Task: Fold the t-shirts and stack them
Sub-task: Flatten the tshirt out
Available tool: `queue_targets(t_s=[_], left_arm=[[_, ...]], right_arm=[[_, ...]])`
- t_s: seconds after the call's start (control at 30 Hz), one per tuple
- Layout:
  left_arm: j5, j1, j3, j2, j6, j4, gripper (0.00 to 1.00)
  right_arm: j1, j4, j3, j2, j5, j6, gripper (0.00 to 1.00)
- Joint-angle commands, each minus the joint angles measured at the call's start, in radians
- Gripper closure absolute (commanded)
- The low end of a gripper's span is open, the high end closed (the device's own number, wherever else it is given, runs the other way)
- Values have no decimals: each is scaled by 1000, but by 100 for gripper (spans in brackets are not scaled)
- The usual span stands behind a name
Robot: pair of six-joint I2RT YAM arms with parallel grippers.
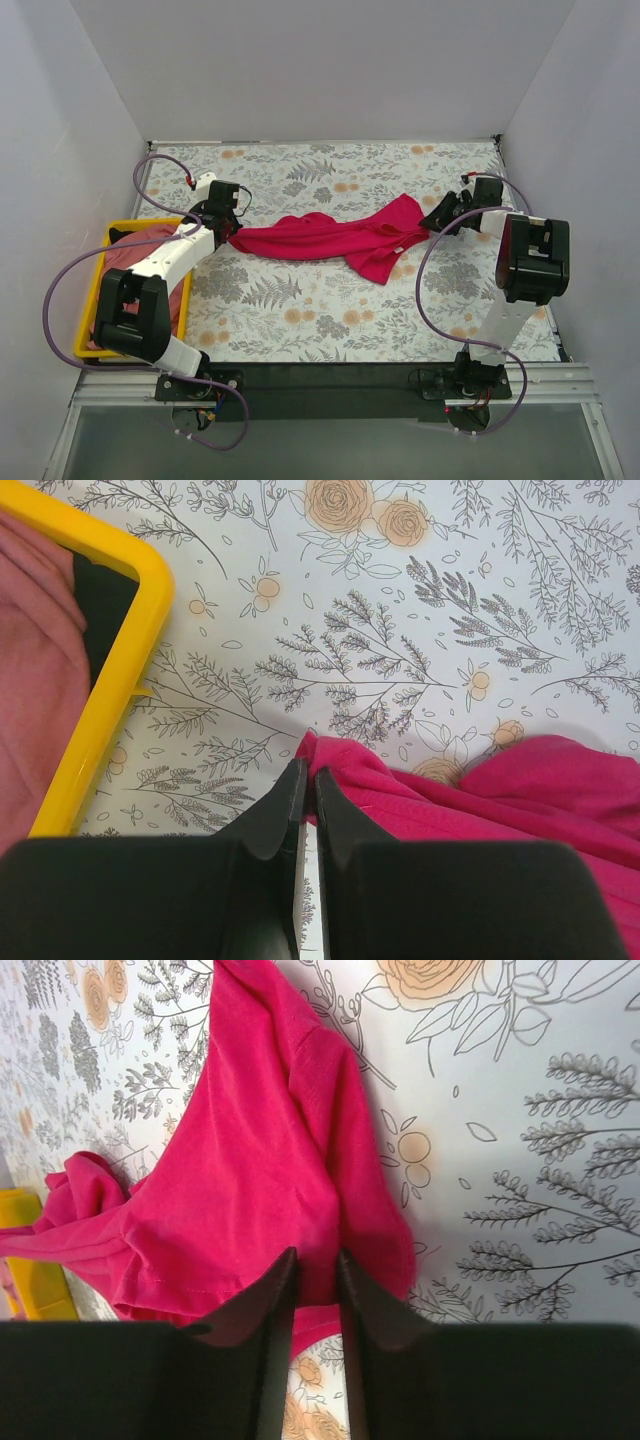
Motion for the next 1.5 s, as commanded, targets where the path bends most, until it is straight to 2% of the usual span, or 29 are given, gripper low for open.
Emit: queue_targets(t_s=[0.0, 0.07, 0.1, 0.3, 0.43, 0.5, 0.53, 0.67, 0.8, 0.87, 1.03, 1.13, 1.3, 1.47], left_arm=[[-16, 4, -3, -55, 9, 11, 100], [-13, 4, -5, -56, 6, 9, 100], [-13, 5, -3, -56, 5, 9, 100], [27, 54, 87, -33, -24, -10, 100], [55, 88, 257, 25, -32, -33, 100], [66, 96, 436, 92, -34, -66, 100], [72, 96, 576, 118, -28, -96, 100], [85, 96, 855, 189, -8, -153, 100], [118, 96, 963, 137, 43, -158, 100], [131, 96, 949, 81, 90, -129, 100], [162, 96, 756, -194, 159, -34, 100], [176, 94, 702, -321, 192, -32, 100], [213, 94, 722, -423, 218, -83, 100], [268, 94, 803, -444, 216, -173, 100]], right_arm=[[-20, 28, -13, -43, -2, -7, 81], [-25, 27, -12, -61, 0, -13, 90], [-26, 25, -7, -79, 3, -16, 98], [-37, -21, 68, -170, 14, -9, 99], [-48, -79, 224, -207, 61, -4, 99], [-55, -125, 368, -207, 72, -7, 99], [-57, -140, 468, -207, 78, -9, 99], [-72, -211, 698, -219, 107, -33, 99], [-95, -245, 823, -299, 139, -68, 99], [-106, -253, 834, -343, 149, -107, 99], [-115, -256, 748, -546, 199, -197, 99], [-118, -272, 716, -661, 228, -254, 99], [-117, -317, 720, -822, 311, -353, 99], [-117, -371, 809, -851, 385, -440, 99]])
